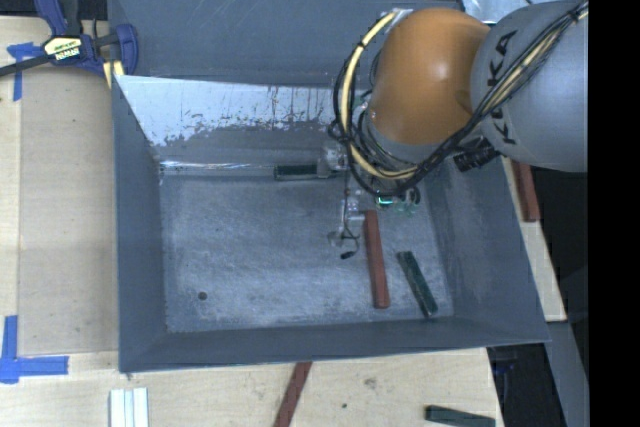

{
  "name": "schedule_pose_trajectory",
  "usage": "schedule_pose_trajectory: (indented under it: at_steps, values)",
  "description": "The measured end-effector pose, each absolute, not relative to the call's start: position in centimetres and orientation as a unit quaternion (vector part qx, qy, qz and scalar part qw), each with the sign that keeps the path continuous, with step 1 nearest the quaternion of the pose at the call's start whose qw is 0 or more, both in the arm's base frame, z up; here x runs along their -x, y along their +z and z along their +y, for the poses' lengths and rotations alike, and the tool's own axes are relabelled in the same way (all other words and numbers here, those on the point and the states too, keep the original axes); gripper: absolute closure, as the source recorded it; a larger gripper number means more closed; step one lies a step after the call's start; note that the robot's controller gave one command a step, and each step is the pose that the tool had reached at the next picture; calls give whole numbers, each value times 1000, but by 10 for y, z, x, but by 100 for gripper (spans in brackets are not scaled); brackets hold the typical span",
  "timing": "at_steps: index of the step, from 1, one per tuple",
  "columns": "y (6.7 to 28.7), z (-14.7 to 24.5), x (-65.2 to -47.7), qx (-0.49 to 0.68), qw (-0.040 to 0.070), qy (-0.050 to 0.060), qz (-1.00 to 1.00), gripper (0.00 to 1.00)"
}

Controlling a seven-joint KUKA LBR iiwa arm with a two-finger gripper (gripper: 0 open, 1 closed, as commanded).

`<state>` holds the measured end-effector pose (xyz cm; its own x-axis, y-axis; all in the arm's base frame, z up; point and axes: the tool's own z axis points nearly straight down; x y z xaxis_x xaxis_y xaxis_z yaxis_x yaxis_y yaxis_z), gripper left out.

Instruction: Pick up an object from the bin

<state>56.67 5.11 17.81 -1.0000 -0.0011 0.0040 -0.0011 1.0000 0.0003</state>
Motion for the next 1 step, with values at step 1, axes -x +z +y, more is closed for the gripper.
schedule_pose_trajectory:
  at_steps: [1]
  values:
    - [182, 51, -569, 0, -2, 0, -1000, 0]
